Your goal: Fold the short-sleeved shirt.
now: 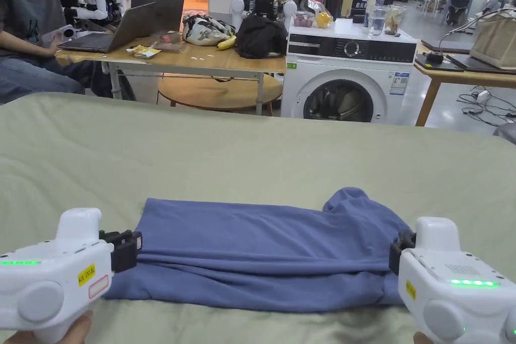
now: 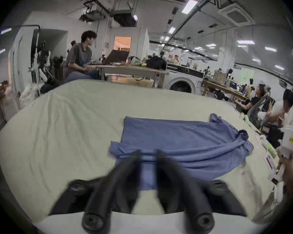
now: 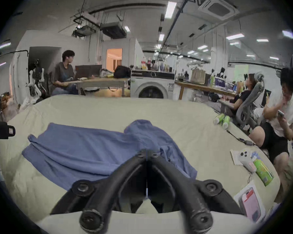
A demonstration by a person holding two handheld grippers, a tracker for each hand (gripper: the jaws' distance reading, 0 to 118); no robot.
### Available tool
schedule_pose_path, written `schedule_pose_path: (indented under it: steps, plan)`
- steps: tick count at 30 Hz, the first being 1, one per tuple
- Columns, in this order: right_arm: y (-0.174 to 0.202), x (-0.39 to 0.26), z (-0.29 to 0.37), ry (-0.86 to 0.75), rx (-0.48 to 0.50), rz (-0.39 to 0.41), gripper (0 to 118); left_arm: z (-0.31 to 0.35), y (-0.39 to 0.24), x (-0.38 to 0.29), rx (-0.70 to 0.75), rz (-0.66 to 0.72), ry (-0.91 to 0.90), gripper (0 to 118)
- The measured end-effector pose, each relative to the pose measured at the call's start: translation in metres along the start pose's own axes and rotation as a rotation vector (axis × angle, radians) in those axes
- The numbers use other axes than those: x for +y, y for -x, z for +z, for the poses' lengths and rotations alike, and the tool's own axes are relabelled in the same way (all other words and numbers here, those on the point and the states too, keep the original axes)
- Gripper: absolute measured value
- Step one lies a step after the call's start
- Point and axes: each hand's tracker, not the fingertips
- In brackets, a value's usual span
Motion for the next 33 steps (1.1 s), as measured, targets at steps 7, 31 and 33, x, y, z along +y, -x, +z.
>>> schedule_pose_path:
  steps: [7, 31, 33]
  plan:
    - [0.016, -0.011, 0.027, -0.057, 0.026, 0.015, 0, 0.000, 0.012, -0.013, 0.029, -0.008, 0.063, 0]
    - [-0.019, -0.027, 0.018, 0.084, -0.003, -0.003, 0, -0.113, 0.044, -0.005, 0.088, -0.032, 0.673, 37]
    - [-0.026, -0.026, 0.016, 0.095, -0.005, -0.011, 0, -0.106, 0.040, -0.006, 0.076, -0.031, 0.653, 13]
